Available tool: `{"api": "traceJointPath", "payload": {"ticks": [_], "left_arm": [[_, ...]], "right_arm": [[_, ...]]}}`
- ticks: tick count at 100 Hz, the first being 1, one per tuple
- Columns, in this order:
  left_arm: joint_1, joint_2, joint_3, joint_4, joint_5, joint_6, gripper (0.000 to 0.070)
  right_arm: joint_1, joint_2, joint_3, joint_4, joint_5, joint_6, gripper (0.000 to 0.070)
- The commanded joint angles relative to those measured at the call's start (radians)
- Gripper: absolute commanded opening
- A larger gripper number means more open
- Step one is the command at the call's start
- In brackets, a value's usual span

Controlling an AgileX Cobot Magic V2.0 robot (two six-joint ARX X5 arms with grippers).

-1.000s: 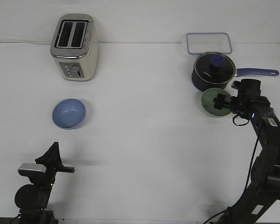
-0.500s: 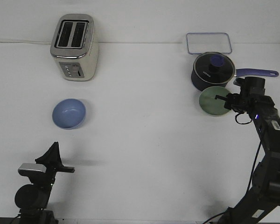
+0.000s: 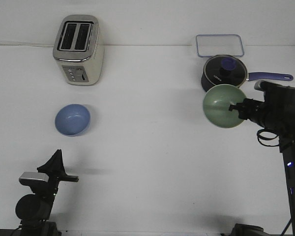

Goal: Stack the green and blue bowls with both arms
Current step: 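Grip the green bowl rim, lift and carry it toward the table center, then set the green bowl down and open the right gripper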

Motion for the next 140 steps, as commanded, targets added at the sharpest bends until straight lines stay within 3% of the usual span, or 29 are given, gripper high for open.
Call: {"api": "traceJointPath", "payload": {"ticks": [1,31,57,70,101,108,122,140], "left_arm": [[-0.001,-0.001,-0.019,0.016,0.001,0.009,0.0014],[0.000,-0.001,-0.019,0.016,0.001,0.009,0.0014],[-0.001,-0.001,-0.019,0.016,0.001,0.009,0.0014],[0.000,-0.001,-0.019,0.016,0.001,0.009,0.0014],[-0.001,-0.001,-0.019,0.016,0.001,0.009,0.0014],[-0.001,-0.001,-0.019,0.016,0.001,0.009,0.0014],[-0.001,-0.001,-0.019,0.016,0.001,0.009,0.0014],[-0.001,-0.001,-0.019,0.016,0.001,0.009,0.0014]], "right_arm": [[0.046,-0.036,-0.019,0.006,-0.006,-0.008,0.0000],[0.357,-0.152,-0.310,0.077,0.032,0.037,0.0000],[0.593,-0.100,-0.541,0.315,0.056,0.180,0.0000],[0.659,-0.024,-0.554,0.351,0.097,0.192,0.0000],[0.722,0.129,-0.554,0.427,0.099,0.198,0.0000],[0.723,0.135,-0.554,0.437,0.098,0.198,0.0047],[0.723,0.135,-0.551,0.450,0.095,0.199,0.0286],[0.700,0.056,-0.529,0.454,0.077,0.174,0.0308]]}}
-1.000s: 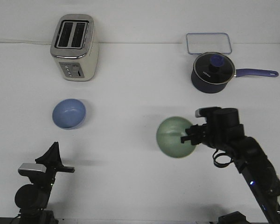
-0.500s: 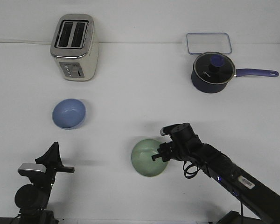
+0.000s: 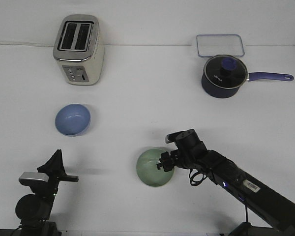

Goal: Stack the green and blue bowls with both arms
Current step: 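Set the green bowl down and open the right gripper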

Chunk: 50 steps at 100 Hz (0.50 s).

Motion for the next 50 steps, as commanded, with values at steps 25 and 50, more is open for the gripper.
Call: {"api": "traceJointPath", "payload": {"ticks": [25,50], "left_arm": [[-0.001,-0.001,-0.019,0.016,0.001,0.009,0.0014],[0.000,-0.001,-0.019,0.016,0.001,0.007,0.0014]], "right_arm": [[-0.057,-0.291,0.061,0.035,-0.004,-0.039,0.0308],[-0.072,-0.563,0.040,0.008,0.178,-0.177,0.0307]]}}
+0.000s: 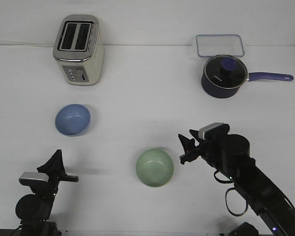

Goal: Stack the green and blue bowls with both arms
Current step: 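Set the green bowl down and open the right gripper, then withdraw the right gripper and reach the left gripper to the blue bowl rim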

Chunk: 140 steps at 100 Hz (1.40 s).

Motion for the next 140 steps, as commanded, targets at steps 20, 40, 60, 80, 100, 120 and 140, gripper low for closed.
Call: {"api": "traceJointPath", "payload": {"ticks": [20,40,60,80,100,120,140], "left_arm": [[-0.001,-0.001,-0.017,0.032,0.001,-0.097,0.0014],[0.000,-0.001,-0.014,0.041,0.001,-0.268,0.0010],[0.000,0.000,0.027,0.055,-0.026,-0.521,0.0012],[0.002,0.058,0.177,-0.034,-0.040,-0.546,0.0013],[0.021,0.314,0.453,-0.278,-0.071,-0.425,0.0013],[0.051,0.679,0.753,-0.491,-0.071,-0.289,0.0018],[0.085,0.975,0.953,-0.584,-0.069,-0.263,0.0554]], "right_arm": [[0.008,-0.289,-0.148,0.056,0.146,-0.081,0.0306],[0.008,-0.476,-0.302,0.064,0.193,-0.071,0.0306],[0.007,-0.535,-0.336,0.016,0.200,-0.054,0.0306],[0.007,-0.533,-0.336,0.000,0.200,-0.057,0.0306],[0.007,-0.533,-0.336,-0.003,0.193,-0.060,0.0306],[0.008,-0.533,-0.336,-0.023,0.190,-0.103,0.0306],[0.008,-0.533,-0.336,-0.038,0.188,-0.114,0.0306]]}}
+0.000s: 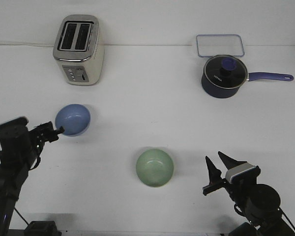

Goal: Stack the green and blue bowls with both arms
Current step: 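Withdraw the right gripper and reach the left gripper to the blue bowl rim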

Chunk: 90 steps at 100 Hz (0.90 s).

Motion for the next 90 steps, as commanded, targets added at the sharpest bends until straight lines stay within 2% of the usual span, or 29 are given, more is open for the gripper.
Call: {"api": "traceJointPath", "payload": {"ticks": [1,4,18,36,77,85,90], "left_arm": [[0.005,0.079,0.050,-0.007,-0.002,0.039,0.0572],[0.009,0.113,0.067,-0.007,-0.002,0.042,0.0595],[0.038,0.255,0.124,-0.008,0.009,0.048,0.0583],[0.089,0.431,0.156,0.002,0.085,0.049,0.0583],[0.142,0.648,0.157,0.055,0.152,0.049,0.0582],[0.141,0.666,0.158,0.060,0.152,0.050,0.0556],[0.141,0.675,0.157,0.060,0.152,0.054,0.0498]], "right_arm": [[0.008,0.005,0.004,0.010,-0.005,-0.016,0.0306],[0.008,0.005,0.004,0.010,-0.008,-0.016,0.0306],[0.008,0.005,0.004,0.010,-0.028,-0.018,0.0306],[0.008,0.005,0.004,0.010,-0.029,-0.018,0.0306],[0.008,0.005,0.004,0.008,-0.029,-0.018,0.0306],[0.008,0.005,0.004,0.007,-0.029,-0.018,0.0306],[0.008,0.005,0.004,0.007,-0.028,-0.018,0.0306]]}}
